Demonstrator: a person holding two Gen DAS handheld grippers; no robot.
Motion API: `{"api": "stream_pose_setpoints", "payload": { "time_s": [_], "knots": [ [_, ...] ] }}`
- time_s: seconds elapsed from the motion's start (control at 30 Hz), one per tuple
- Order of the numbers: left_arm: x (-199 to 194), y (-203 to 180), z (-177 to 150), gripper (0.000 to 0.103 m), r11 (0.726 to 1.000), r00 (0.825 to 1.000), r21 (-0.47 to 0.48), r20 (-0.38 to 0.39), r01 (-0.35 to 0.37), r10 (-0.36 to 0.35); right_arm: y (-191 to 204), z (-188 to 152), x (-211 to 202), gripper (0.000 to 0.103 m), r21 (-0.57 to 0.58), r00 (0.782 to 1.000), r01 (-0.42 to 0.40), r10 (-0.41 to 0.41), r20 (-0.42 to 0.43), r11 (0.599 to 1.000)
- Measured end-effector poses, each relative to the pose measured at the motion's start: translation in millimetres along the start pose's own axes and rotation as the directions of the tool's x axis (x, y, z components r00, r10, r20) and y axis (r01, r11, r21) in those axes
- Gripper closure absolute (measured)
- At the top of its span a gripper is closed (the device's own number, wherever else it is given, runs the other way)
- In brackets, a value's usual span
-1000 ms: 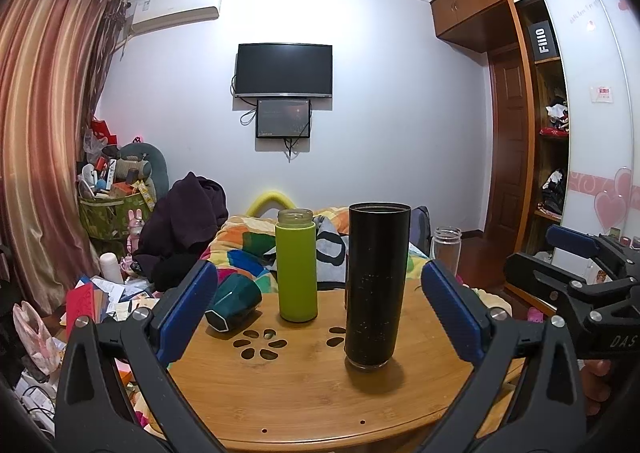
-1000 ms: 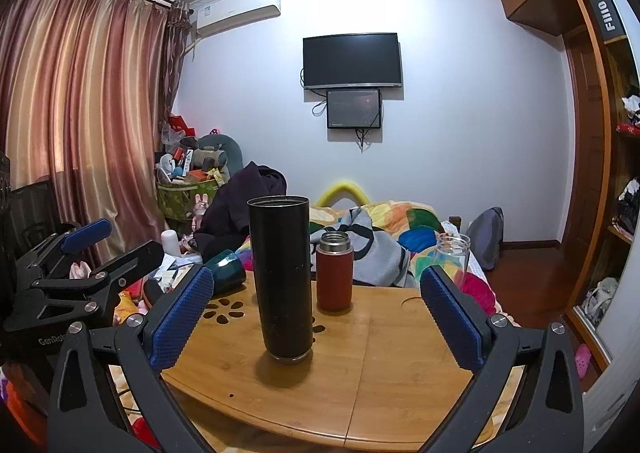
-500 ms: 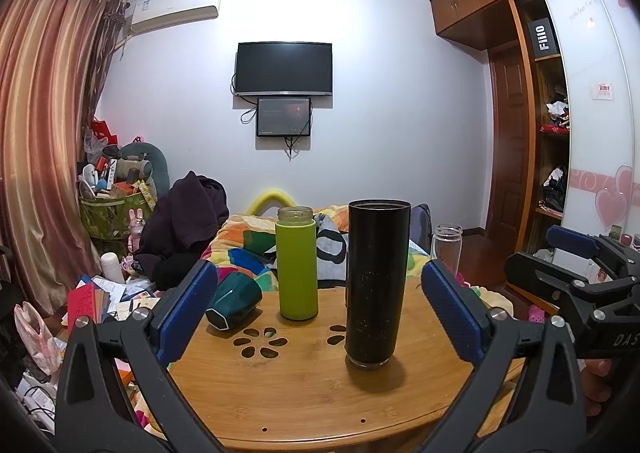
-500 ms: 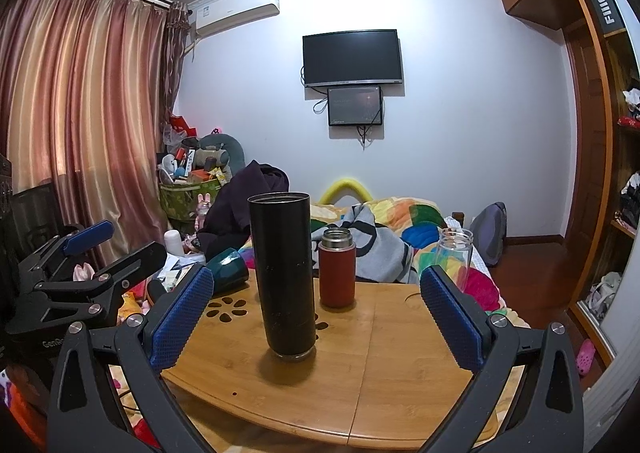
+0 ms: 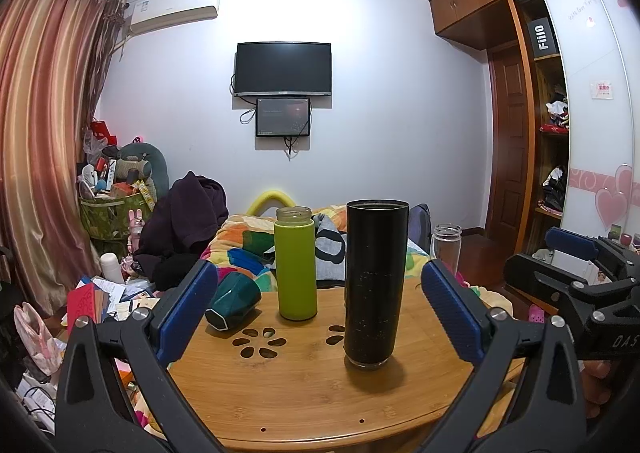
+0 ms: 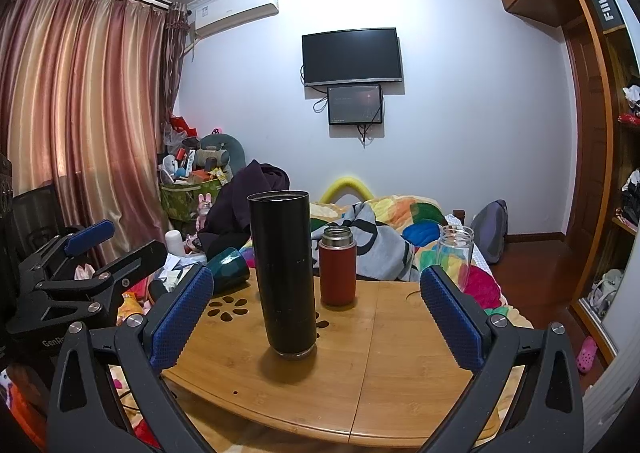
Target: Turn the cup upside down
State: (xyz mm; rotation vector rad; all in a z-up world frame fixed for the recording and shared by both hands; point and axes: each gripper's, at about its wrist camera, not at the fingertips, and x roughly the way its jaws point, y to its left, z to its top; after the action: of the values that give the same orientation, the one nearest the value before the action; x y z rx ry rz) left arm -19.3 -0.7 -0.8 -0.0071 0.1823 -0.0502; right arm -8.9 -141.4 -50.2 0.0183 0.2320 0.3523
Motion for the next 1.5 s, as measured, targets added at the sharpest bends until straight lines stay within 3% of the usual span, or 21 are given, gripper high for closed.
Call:
{"api": "stream_pose_setpoints", "payload": {
  "time_s": [1.5],
  "knots": [
    [3.2,2.7,1.7,0.000,0.999,1.000,-0.040,-0.021,0.007,-0.008,3.2,2.7,-4.4,0.000,-0.002,1.000,0.001,-0.001,0.013,1.000]
  ]
}}
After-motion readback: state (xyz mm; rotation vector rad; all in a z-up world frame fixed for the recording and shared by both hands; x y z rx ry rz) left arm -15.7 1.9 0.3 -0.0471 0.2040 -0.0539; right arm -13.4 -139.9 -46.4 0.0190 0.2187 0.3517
